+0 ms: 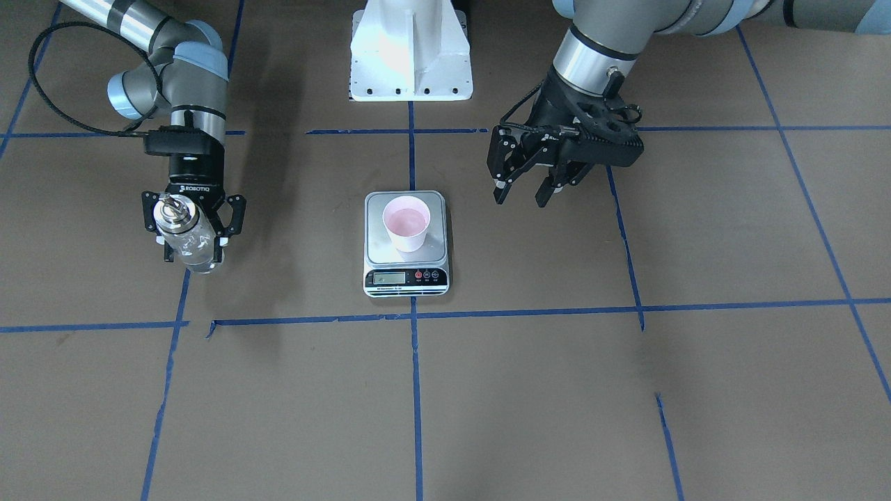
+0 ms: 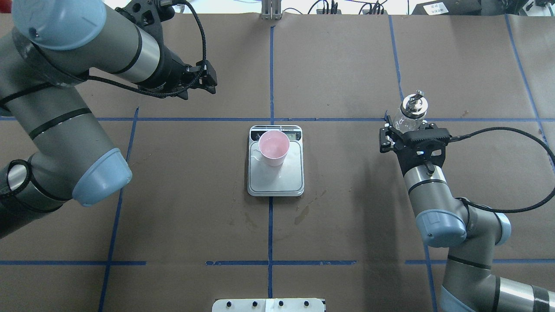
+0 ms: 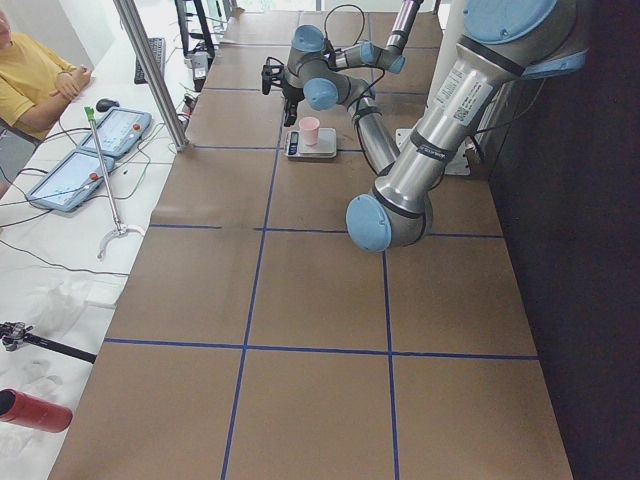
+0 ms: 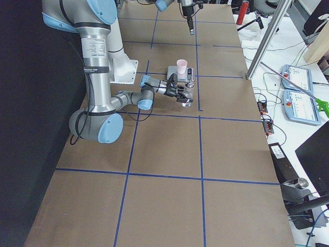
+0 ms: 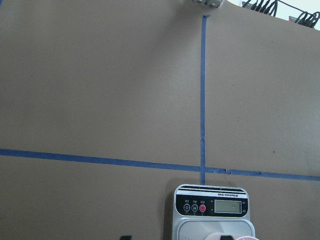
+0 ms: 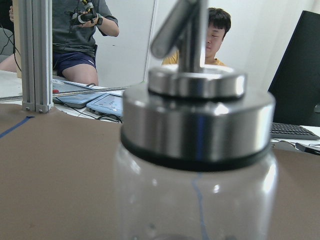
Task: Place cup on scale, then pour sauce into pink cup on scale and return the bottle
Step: 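Carry the bottle with the right gripper over the pink cup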
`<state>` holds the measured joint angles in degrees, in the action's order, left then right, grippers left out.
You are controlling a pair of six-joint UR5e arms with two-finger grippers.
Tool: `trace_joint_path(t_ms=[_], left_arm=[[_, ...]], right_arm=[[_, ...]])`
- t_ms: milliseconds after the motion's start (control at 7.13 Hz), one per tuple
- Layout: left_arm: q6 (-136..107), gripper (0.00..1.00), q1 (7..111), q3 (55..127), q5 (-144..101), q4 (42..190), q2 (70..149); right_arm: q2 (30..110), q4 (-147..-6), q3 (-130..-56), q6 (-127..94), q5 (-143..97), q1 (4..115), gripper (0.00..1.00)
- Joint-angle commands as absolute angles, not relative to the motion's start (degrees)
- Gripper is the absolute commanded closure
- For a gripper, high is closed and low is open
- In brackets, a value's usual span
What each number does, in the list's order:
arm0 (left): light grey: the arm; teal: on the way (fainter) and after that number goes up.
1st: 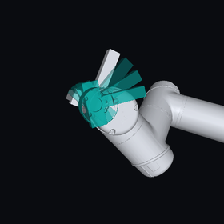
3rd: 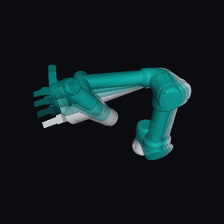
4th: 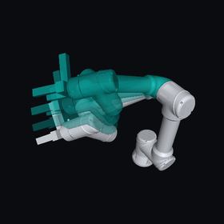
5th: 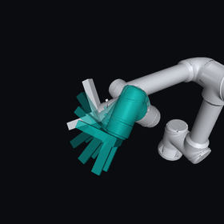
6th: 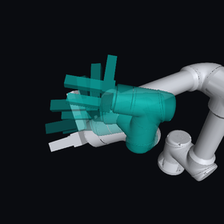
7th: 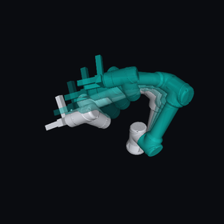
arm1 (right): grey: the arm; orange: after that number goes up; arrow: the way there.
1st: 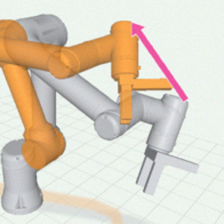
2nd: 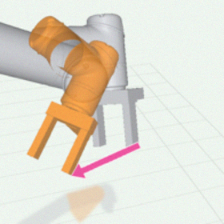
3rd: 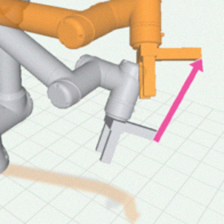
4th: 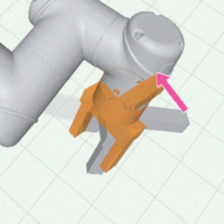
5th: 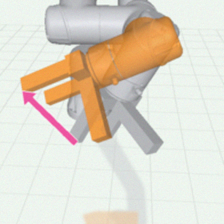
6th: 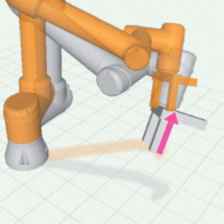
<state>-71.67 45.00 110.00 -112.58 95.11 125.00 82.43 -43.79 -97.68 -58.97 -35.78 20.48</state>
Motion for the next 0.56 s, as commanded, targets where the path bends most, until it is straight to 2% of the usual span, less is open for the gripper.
trace_joint_path(t_ms=[0, 421], left_arm=[[-70.9, 0.33, 46.2, 112.0, -112.8, 95.5, 122.0], [-56.9, 0.33, 51.9, 112.7, -115.3, 95.5, 116.2]], right_arm=[[76.7, -50.6, -97.9, -53.4, -35.7, 20.9, 1.00], [71.7, -57.4, -97.6, -39.6, -35.0, 20.8, 1.00]])
